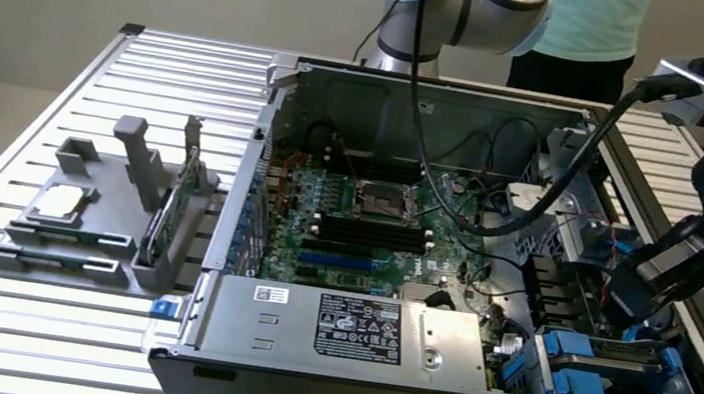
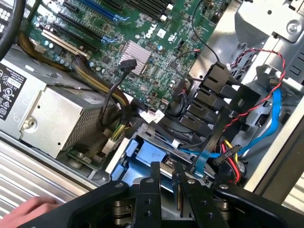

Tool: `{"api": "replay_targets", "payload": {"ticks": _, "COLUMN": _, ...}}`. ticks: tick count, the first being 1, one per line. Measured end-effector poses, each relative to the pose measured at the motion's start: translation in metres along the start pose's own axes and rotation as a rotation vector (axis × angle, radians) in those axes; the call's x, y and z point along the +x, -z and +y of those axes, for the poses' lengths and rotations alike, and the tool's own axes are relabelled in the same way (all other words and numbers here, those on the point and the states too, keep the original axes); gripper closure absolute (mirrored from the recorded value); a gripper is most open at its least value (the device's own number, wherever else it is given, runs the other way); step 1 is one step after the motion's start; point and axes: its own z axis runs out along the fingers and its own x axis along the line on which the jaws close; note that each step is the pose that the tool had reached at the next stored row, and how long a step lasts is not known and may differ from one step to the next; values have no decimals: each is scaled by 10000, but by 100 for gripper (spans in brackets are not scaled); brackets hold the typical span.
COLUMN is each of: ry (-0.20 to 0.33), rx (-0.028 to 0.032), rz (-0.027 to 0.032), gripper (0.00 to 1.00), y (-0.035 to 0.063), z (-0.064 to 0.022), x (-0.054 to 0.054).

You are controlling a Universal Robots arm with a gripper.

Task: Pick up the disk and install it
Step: 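Insert the first disk wire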

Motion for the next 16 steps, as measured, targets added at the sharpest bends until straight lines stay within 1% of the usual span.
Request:
{"api": "replay_targets", "payload": {"ticks": 3, "ry": -328, "rx": -11, "rz": 7, "gripper": 75, "y": 52, "z": 0, "x": 0}}
{"api": "replay_targets", "payload": {"ticks": 5, "ry": -508, "rx": -5, "rz": 12, "gripper": 75, "y": 93, "z": -1, "x": -2}}
{"api": "replay_targets", "payload": {"ticks": 7, "ry": -626, "rx": 42, "rz": 36, "gripper": 75, "y": 144, "z": -9, "x": -16}}
{"api": "replay_targets", "payload": {"ticks": 11, "ry": -683, "rx": 219, "rz": 135, "gripper": 75, "y": 225, "z": -63, "x": -119}}
{"api": "replay_targets", "payload": {"ticks": 12, "ry": -690, "rx": 275, "rz": 166, "gripper": 75, "y": 240, "z": -83, "x": -158}}
{"api": "replay_targets", "payload": {"ticks": 16, "ry": -713, "rx": 477, "rz": 276, "gripper": 75, "y": 257, "z": -159, "x": -303}}
